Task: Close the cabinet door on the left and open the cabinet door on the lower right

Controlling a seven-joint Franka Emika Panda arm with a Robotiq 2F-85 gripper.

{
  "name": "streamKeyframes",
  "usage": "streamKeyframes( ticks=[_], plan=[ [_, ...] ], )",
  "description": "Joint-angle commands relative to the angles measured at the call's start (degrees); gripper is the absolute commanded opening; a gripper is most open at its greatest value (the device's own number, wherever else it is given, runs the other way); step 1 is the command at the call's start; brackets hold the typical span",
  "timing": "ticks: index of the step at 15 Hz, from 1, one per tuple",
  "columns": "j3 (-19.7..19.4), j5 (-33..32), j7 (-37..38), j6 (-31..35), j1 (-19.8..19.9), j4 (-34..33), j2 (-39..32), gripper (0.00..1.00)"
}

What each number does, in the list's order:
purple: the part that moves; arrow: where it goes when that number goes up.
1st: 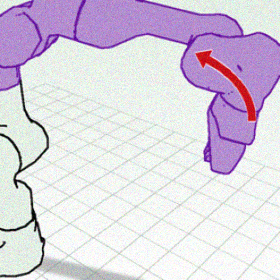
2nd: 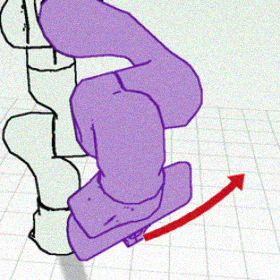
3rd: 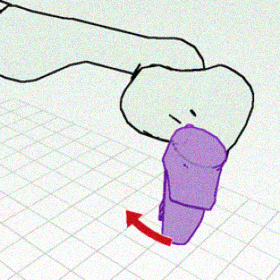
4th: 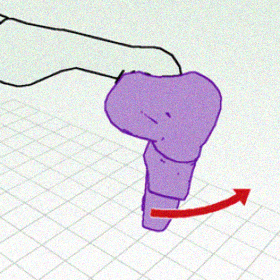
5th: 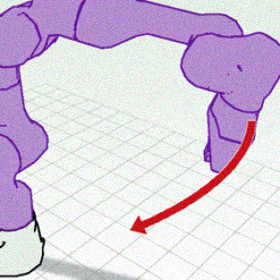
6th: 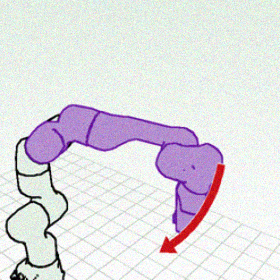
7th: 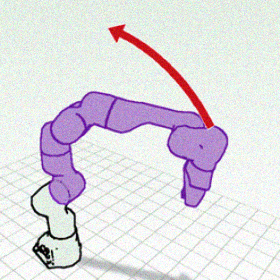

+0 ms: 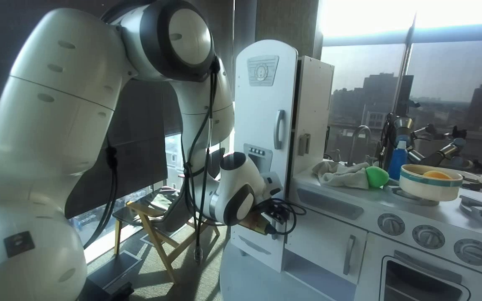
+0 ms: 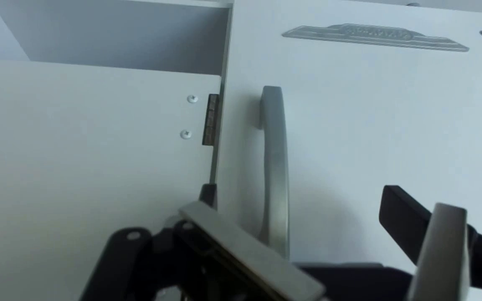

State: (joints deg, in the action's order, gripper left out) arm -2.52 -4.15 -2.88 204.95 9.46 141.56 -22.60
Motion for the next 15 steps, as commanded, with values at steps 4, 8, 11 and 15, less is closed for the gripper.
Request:
streamKeyframes(
  ticks=[4,8,11,15],
  plan=[
    [-1.41,2.0,0.55,-1.99,-1.17,-5.02,-3.31,0.73],
    [-1.86,1.88,0.17,-1.73,-1.17,-3.42,-2.63,0.48],
    [-2.37,1.75,-0.06,-1.68,-0.97,-1.84,-1.7,0.25],
    [-3.5,1.85,-0.83,-2.28,-1.51,0.61,0.14,0.1]
  ],
)
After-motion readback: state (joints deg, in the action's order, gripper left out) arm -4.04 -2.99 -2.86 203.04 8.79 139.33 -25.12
